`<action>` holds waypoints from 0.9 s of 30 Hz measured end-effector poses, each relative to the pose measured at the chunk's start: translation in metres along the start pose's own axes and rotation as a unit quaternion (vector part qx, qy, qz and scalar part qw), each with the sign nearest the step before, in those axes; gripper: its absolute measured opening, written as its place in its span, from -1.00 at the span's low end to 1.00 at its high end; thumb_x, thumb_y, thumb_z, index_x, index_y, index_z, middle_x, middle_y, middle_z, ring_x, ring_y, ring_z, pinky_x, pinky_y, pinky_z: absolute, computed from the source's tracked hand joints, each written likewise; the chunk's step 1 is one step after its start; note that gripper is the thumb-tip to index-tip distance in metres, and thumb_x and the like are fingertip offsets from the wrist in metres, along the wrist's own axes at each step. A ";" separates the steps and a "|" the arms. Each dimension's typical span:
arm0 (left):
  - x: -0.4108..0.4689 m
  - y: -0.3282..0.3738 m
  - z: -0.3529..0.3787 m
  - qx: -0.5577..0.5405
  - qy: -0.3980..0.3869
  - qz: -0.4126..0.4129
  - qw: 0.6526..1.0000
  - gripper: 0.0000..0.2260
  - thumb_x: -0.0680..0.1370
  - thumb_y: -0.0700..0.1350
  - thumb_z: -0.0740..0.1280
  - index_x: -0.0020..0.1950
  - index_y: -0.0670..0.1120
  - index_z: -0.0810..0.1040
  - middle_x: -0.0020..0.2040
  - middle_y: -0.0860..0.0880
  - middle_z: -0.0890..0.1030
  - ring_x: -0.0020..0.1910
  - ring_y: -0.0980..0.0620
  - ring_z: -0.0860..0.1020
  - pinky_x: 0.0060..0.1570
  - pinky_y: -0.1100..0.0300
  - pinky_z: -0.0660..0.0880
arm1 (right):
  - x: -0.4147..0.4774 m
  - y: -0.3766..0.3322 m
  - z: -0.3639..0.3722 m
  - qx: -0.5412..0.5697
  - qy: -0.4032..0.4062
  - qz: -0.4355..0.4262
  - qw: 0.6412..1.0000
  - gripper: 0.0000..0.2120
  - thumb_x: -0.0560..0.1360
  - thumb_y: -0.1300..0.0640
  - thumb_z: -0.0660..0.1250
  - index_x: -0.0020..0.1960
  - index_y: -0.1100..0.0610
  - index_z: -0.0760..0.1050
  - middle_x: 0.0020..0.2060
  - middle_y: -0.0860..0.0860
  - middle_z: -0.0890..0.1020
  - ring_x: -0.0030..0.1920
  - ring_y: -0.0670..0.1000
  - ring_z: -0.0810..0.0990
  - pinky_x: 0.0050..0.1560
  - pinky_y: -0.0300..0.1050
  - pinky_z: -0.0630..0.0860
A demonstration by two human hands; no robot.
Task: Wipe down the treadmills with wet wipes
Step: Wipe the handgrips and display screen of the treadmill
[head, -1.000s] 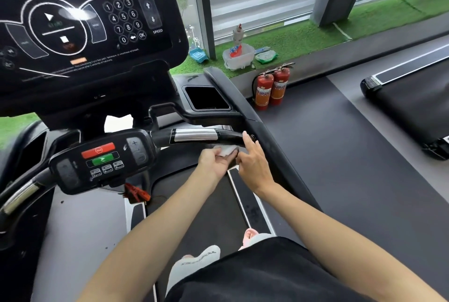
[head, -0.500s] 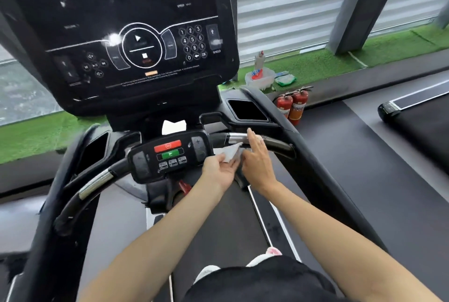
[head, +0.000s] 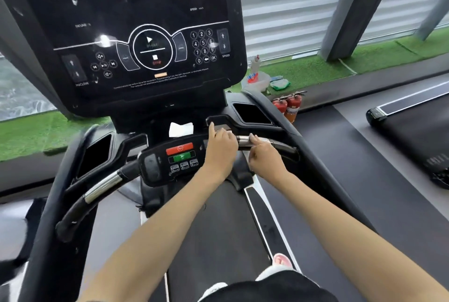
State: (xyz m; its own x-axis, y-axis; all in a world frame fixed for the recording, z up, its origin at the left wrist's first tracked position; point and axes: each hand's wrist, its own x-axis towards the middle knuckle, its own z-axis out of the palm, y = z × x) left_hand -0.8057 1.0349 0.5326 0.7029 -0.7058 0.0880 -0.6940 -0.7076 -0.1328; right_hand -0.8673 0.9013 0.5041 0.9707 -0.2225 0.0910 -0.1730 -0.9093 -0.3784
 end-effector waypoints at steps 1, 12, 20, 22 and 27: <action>-0.004 0.004 0.003 0.007 0.026 0.021 0.999 -0.76 0.24 -0.26 0.52 -0.13 -0.19 0.64 -0.25 -0.09 0.64 -0.16 -0.05 0.63 0.25 -0.12 0.46 | -0.002 0.001 0.000 0.000 0.006 -0.006 1.000 -0.78 0.48 0.34 0.18 -0.19 0.38 0.59 0.47 0.11 0.32 0.47 0.08 0.29 0.29 -0.08 0.38; 0.042 -0.011 -0.046 -0.097 -0.014 -0.151 0.984 -0.58 0.50 -0.38 0.11 0.27 -0.11 0.52 0.06 -0.11 0.64 0.05 -0.13 0.55 0.48 -0.07 -0.08 | -0.004 0.022 0.009 -0.021 -0.003 -0.128 0.991 -0.83 0.24 0.44 0.31 -0.46 0.25 0.45 0.40 0.22 0.39 0.41 0.15 0.40 -0.11 -0.16 0.53; -0.011 0.026 0.003 0.061 0.042 0.044 0.996 -0.61 0.31 -0.35 0.34 0.14 -0.27 0.60 0.01 -0.14 0.65 0.05 -0.07 0.63 0.21 -0.02 0.51 | 0.001 0.025 0.002 -0.047 0.058 -0.177 0.981 -0.78 -0.06 0.38 0.53 -0.50 0.24 0.54 0.06 0.25 0.66 0.06 0.19 0.66 -0.30 -0.09 0.61; -0.024 0.026 -0.004 0.023 0.079 0.078 0.994 -0.54 0.26 -0.41 0.28 0.13 -0.24 0.62 -0.03 -0.09 0.66 0.00 -0.01 0.65 0.24 -0.09 0.46 | 0.000 0.026 0.000 -0.037 0.058 -0.192 0.979 -0.78 -0.06 0.39 0.53 -0.51 0.25 0.52 0.04 0.26 0.66 0.04 0.19 0.67 -0.34 -0.11 0.59; -0.002 0.003 -0.023 0.039 0.143 -0.072 0.986 -0.49 0.26 -0.48 0.36 0.19 -0.23 0.58 -0.01 -0.11 0.65 0.05 -0.09 0.63 0.30 -0.18 0.37 | 0.004 0.028 -0.002 -0.004 0.049 -0.213 0.976 -0.95 0.07 0.36 0.36 -0.46 0.31 0.54 0.02 0.26 0.64 0.00 0.17 0.67 -0.35 -0.14 0.53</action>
State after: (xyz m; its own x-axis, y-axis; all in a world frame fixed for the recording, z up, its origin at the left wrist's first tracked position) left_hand -0.8126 1.0331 0.5543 0.7126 -0.5869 0.3844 -0.5687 -0.8041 -0.1734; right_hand -0.8692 0.8739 0.4958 0.9340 0.1445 0.3267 0.2416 -0.9291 -0.2801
